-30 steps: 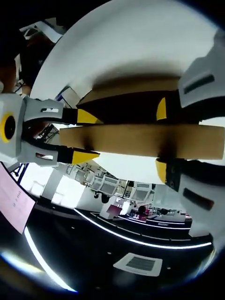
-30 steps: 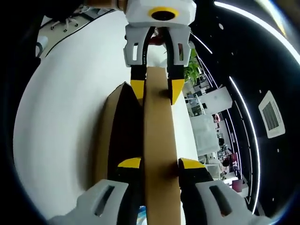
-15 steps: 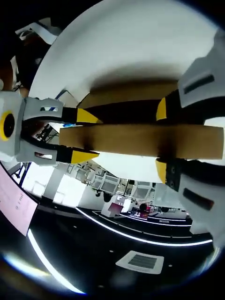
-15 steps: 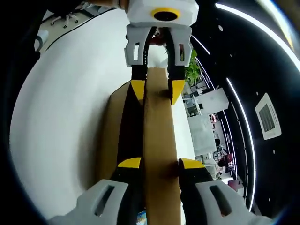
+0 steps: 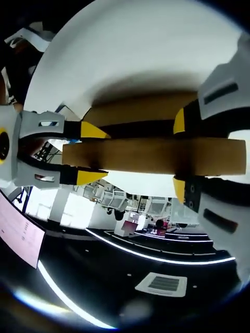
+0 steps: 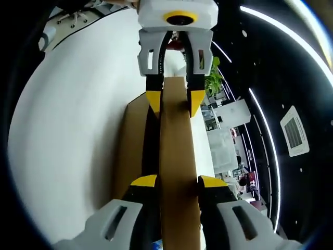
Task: Operate the shoe box by opening the lid, removing the specified soft item, and placing it in the target area until the item is outside and the box remains undamaged.
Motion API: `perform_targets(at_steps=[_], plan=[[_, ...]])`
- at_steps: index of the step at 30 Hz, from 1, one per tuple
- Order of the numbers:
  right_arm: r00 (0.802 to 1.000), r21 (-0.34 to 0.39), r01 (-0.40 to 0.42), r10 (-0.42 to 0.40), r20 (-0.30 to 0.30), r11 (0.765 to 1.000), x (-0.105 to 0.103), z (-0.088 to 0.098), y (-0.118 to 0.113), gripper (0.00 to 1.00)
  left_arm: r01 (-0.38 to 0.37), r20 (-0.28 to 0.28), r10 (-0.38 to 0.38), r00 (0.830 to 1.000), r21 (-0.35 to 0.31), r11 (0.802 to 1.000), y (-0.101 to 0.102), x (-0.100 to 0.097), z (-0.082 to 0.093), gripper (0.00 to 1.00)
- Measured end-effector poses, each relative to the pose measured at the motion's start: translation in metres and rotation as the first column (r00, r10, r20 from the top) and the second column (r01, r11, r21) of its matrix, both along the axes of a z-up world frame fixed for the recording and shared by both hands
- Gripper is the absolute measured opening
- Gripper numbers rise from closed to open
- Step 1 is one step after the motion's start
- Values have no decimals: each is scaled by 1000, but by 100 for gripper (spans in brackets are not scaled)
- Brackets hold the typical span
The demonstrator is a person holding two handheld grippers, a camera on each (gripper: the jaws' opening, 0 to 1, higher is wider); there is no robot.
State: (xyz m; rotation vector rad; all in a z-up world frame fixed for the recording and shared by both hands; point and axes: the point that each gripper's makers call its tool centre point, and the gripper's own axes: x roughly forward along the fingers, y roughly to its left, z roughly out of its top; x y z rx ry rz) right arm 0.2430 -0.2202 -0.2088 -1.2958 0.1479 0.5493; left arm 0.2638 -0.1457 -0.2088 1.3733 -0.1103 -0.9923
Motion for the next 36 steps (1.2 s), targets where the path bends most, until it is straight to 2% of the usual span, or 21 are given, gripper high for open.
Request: perform_targets(at_steps=[10,12,14,22,30,36], plan=[[1000,7,5,-5,7,1000,-4,-10,1,29,-2,15,2,1000,16,1000,1,-2,-9,29],[1000,6,5,-5,9,1000,-5,-11,2,29,-4,24,3,1000,18,1000,2,-4,-11,29],[1000,15,-2,2,12,1000,-8,-13,4,29,-11,58,8,998,40,999,4,-4,-14,29],[1000,5,-1,1,23,1000,-12,-22,6,28,-12,61,9,998,40,999,5,-6,-21,29],[998,-9,-10,11,60,1000,-15,-38,7,28,-13,67,11,998,30,999,7,-9,-36,29],[996,-5,-10,11,85,1000,-17,-41,8,28,-20,94,17,995,28,999,7,-10,-41,29]])
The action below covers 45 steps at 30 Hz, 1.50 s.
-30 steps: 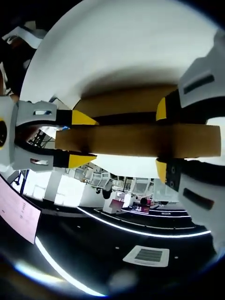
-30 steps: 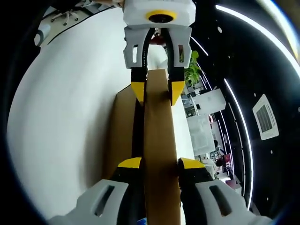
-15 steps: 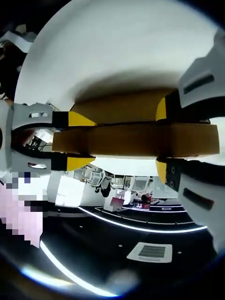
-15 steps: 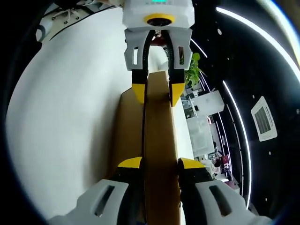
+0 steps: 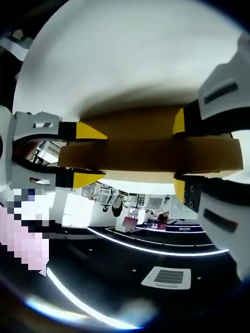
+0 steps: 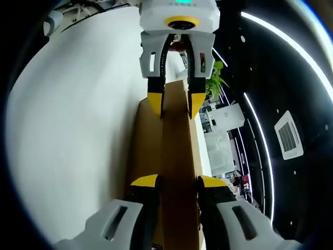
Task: Operate the shoe box by opening the lid, removing the specified soft item, and placing it in the target area until the item is outside and the box remains undamaged.
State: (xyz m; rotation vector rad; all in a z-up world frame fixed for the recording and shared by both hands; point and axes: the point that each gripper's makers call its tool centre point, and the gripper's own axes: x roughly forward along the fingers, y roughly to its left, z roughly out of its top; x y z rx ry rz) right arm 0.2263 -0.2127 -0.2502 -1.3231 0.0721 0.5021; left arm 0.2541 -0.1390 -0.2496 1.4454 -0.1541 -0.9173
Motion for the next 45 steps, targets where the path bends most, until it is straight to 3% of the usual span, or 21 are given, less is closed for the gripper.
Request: perform_targets(at_steps=[5,18,26,27,33,37,40,45], plan=[[1000,-16,-3,3,30,1000,-1,-5,0,28,-7,51,7,999,6,1000,0,-1,-5,29],[997,-43,-9,12,74,999,-5,-12,0,28,-32,146,39,989,-50,998,0,-3,-14,29],[996,-64,4,2,85,998,-4,-10,0,28,-53,204,65,977,-64,997,1,-5,-25,28],[996,-70,3,3,93,998,-4,-8,0,28,-51,239,61,969,-50,997,1,-4,-23,28],[997,-67,-3,8,82,998,-5,1,-4,31,-50,229,62,971,-59,997,1,-4,-24,28],[998,64,61,-62,6,996,-8,-3,-13,36,-45,230,58,972,-62,997,2,-4,-22,28],[992,-30,102,-99,72,994,-2,5,-32,41,-42,228,55,972,-63,997,1,-4,-22,28],[991,-68,125,-120,65,990,0,3,-45,41,-37,229,51,972,-65,997,1,-4,-23,28]])
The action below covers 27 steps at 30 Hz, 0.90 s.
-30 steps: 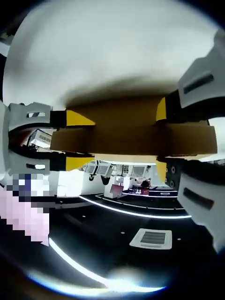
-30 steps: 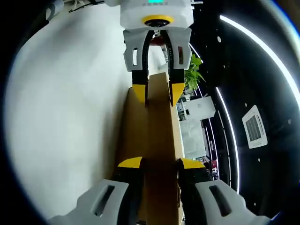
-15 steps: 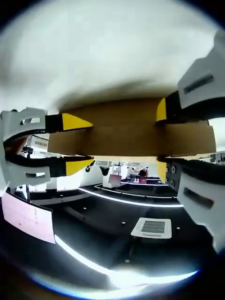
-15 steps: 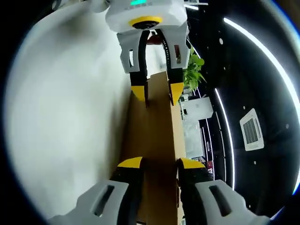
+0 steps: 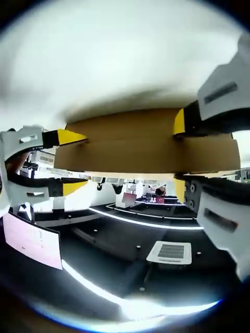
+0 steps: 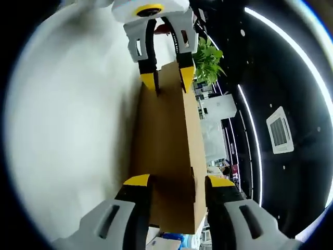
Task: Operate the shoe box by opening the lid, removing the specified soft item, and placing it in the target area until the item is outside and the box remains undamaged.
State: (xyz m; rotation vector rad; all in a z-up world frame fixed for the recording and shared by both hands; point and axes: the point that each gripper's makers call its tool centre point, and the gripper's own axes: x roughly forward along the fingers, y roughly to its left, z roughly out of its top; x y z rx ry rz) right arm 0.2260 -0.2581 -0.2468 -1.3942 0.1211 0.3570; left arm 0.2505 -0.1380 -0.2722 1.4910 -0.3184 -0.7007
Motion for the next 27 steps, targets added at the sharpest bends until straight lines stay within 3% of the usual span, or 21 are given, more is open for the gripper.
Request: perform_targets(at_steps=[2,3,6,7,8,11,16,20,24,27], plan=[[1000,-11,-6,6,-2,1000,0,0,2,38,-1,-1,1,1000,0,1000,0,0,0,29],[999,-8,12,-12,-32,1000,-6,-28,0,37,-3,0,3,1000,2,1000,0,0,0,29],[1000,-62,-17,16,-13,998,-4,-25,4,35,-4,1,4,1000,5,1000,1,1,0,29],[999,-45,32,-33,-6,998,-7,-27,-5,35,-2,1,2,1000,5,1000,1,1,0,29],[1000,-37,29,-29,1,999,-8,-26,-4,35,2,0,-2,1000,8,1000,2,1,0,29],[999,-14,42,-42,2,999,-9,-31,-7,38,17,-74,-20,997,-44,999,8,1,3,28],[999,-16,42,-42,6,999,-7,-34,-6,39,-35,23,34,999,42,999,28,10,1,28],[999,4,39,-39,12,999,-5,-30,-6,37,-37,-4,37,999,15,999,33,13,3,29],[999,21,39,-39,21,999,-6,-27,-4,35,-66,32,65,997,31,997,32,14,0,28],[999,58,29,-30,13,998,-2,-27,-10,32,-61,16,60,998,10,998,33,11,2,28]])
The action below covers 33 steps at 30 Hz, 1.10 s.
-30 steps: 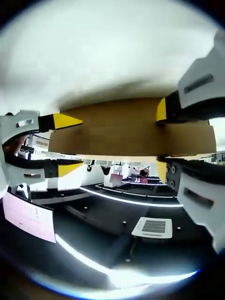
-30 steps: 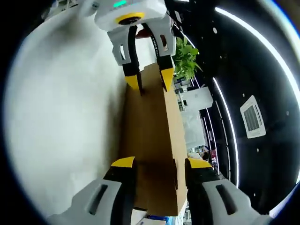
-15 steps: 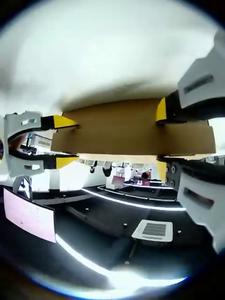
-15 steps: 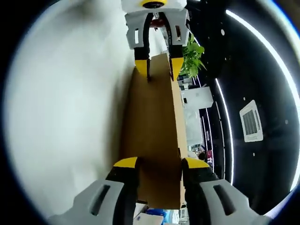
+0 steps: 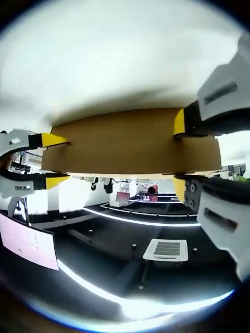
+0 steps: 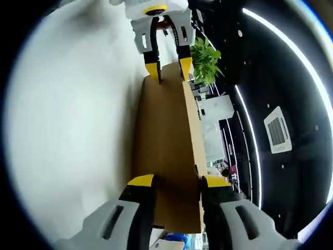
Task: Operate the shoe box by opening the lid, removing the specified soft item, and placing it in the target area until the item is outside and the box remains undamaged.
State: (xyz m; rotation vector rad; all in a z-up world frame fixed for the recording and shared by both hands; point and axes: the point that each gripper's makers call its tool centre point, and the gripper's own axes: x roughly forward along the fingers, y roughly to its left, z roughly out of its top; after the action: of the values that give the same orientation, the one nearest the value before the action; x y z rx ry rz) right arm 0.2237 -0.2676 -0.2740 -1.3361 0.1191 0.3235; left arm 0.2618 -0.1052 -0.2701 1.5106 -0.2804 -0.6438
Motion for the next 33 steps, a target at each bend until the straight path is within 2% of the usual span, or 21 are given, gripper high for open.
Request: perform_targets(at_steps=[1,5,6,8,14,20,23,33], plan=[[1000,20,-3,3,1,1000,2,1,-2,31,0,-5,0,1000,-8,1000,0,-1,1,28],[1000,0,-1,1,4,1000,6,1,-10,31,-12,-14,12,1000,-18,1000,-2,-7,1,28],[1000,-18,-2,2,15,1000,-2,4,-3,31,-9,-19,9,1000,-23,1000,-2,-8,1,28],[1000,-9,-2,2,13,1000,-10,4,2,31,2,-23,-2,1000,-28,1000,-4,-11,1,28],[1000,-12,-8,8,13,1000,-17,3,-8,31,9,-38,-11,999,-35,999,-9,-23,1,28],[1000,-17,-12,12,15,1000,-27,3,-15,31,7,-52,-11,999,-60,998,-10,-22,-2,27],[1000,-20,-11,12,15,1000,-32,4,-21,31,7,-56,-11,998,-68,998,-24,-54,2,27],[998,-14,-48,48,27,999,-41,3,-39,31,-6,-54,2,999,-80,997,-36,-74,2,27]])
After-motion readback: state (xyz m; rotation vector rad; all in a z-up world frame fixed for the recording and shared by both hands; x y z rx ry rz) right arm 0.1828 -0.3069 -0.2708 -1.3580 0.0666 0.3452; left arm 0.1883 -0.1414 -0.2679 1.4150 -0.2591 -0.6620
